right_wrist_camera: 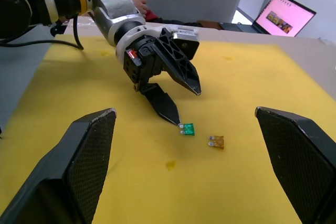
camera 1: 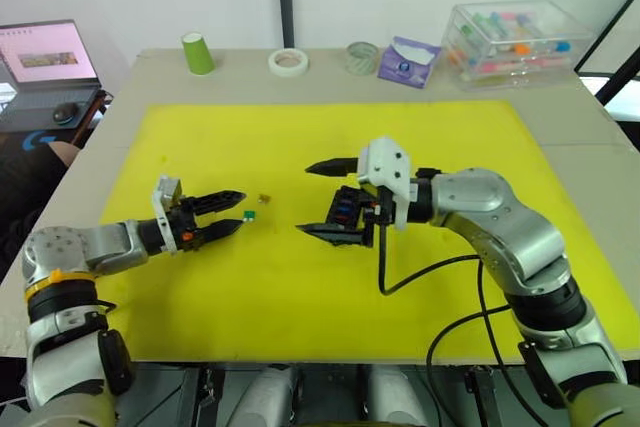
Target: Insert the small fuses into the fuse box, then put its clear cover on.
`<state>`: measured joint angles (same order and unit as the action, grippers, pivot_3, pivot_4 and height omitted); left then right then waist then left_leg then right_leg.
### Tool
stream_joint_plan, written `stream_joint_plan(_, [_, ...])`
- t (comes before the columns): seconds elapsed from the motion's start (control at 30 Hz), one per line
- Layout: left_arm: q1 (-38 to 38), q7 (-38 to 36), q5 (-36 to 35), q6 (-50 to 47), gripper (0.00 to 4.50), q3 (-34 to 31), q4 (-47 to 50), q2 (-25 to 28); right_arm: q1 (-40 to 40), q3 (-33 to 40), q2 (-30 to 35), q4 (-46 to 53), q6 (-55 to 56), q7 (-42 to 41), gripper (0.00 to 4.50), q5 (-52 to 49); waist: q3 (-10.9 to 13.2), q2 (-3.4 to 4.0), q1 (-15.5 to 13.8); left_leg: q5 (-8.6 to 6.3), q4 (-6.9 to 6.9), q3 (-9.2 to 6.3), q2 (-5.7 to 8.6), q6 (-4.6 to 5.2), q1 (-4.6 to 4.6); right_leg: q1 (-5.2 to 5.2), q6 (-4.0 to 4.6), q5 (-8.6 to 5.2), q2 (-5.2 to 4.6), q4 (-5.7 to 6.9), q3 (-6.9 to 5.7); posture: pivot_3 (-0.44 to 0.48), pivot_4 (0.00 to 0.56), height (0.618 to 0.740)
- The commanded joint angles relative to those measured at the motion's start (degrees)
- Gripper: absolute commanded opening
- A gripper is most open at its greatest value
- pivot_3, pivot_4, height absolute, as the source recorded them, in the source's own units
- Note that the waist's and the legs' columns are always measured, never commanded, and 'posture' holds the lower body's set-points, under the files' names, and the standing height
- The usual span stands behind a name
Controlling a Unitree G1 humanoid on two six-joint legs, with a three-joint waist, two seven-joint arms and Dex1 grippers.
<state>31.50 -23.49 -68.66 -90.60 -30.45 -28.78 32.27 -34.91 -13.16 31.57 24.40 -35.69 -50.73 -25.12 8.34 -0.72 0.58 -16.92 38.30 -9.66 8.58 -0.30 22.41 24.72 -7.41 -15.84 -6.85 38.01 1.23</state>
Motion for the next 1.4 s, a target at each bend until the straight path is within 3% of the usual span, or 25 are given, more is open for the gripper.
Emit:
stream_joint_plan(0.03, [0.22,0.90,1.99,1.07,4.50,-0.78,1.04,-0.79,-1.50,1.91,0.19,1.78,-0.29,0.26,4.48,-0.97,-0.01,0.00,0.02,0.00,0.00,0.00,0.00,0.00,0.00,0.00,0.00,0.00,-0.01,0.00,0.00,0.000,0.150,0.740])
stream_joint_plan(0.87, [0.83,-0.17,8.55,2.83,4.50,-0.07,3.82,-6.27,-0.94,1.56,0.52,2.34,-0.92,-0.33,4.48,-0.51,-0.03,0.00,-1.16,0.00,0.09,0.01,0.03,-0.01,-0.01,-0.09,0.00,0.00,-0.02,-0.04,0.01,0.000,0.150,0.740])
stream_joint_plan(1.0, [0.21,-0.68,10.02,3.34,3.56,0.65,3.91,-6.23,-1.13,1.54,0.71,2.50,-1.11,-0.38,4.50,-0.59,-0.03,0.00,-1.12,0.00,0.09,0.01,0.03,-0.01,-0.01,-0.09,0.00,0.00,-0.02,-0.04,0.01,0.000,0.150,0.740])
stream_joint_plan(1.3, [-2.62,-1.60,15.43,7.32,0.28,4.50,2.97,-6.20,-1.30,1.07,0.60,2.33,-0.68,-0.47,4.50,-0.33,-0.13,0.11,-0.78,0.00,0.00,0.06,0.02,-0.01,-0.08,-0.08,0.00,0.00,-0.06,-0.04,0.03,0.000,0.150,0.740])
stream_joint_plan(1.33, [-2.53,-1.63,15.38,7.45,0.01,4.16,2.62,-6.18,-1.27,0.99,0.67,2.24,-0.60,-0.48,4.50,-0.16,-0.15,0.14,-0.77,0.01,-0.01,0.06,0.01,-0.01,-0.10,-0.08,0.00,0.00,-0.05,-0.04,0.03,0.000,0.150,0.740])
stream_joint_plan(1.4, [-2.42,-1.79,15.37,7.85,0.01,3.68,2.16,-6.13,-1.05,0.71,0.92,2.31,-0.28,-0.71,4.50,0.20,-0.25,0.23,-0.75,0.01,-0.02,0.06,-0.01,-0.02,-0.11,-0.08,0.00,0.00,-0.05,-0.04,0.03,0.000,0.150,0.740])
